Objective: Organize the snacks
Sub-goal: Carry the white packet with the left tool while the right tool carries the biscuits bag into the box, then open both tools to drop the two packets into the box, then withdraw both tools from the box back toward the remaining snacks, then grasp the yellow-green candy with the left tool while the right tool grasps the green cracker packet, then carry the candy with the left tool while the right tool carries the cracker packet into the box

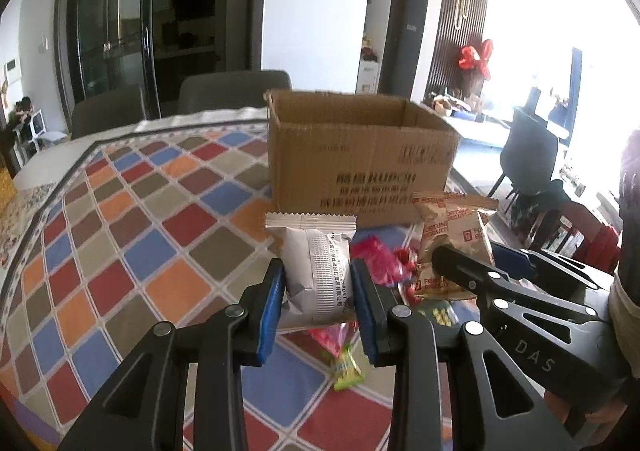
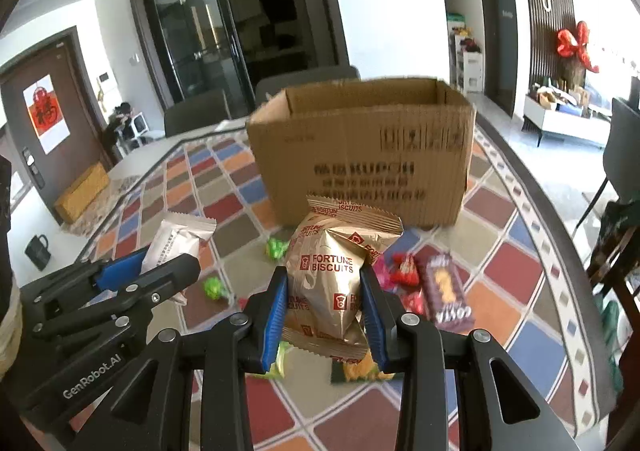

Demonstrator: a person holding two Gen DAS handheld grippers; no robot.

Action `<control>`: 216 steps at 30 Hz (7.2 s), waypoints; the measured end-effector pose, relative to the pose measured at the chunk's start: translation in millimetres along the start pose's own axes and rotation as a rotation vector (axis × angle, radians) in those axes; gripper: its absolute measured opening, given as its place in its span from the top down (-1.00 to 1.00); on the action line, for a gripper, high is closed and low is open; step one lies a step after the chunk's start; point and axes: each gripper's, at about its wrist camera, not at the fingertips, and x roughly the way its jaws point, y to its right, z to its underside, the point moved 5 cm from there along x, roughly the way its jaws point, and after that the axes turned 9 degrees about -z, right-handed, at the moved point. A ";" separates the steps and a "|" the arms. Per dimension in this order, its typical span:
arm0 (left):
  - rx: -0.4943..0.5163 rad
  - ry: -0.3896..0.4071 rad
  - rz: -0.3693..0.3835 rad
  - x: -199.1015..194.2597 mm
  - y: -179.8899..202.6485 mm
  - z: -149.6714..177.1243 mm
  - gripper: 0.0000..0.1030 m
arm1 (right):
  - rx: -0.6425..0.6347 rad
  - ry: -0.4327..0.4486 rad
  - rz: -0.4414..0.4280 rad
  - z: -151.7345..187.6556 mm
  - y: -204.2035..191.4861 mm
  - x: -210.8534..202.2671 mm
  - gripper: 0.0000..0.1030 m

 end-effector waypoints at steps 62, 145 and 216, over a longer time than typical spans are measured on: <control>0.060 -0.052 -0.048 90.5 10.1 -168.6 -0.28 | -0.036 -0.105 0.162 -164.7 76.5 66.6 -0.11; 0.159 -0.328 0.068 80.2 28.4 90.9 -0.03 | -0.020 -0.437 0.165 72.2 54.5 66.4 -0.64; 0.057 -0.177 0.094 14.1 22.4 49.8 0.59 | 0.024 -0.250 0.136 46.1 38.5 3.1 -0.43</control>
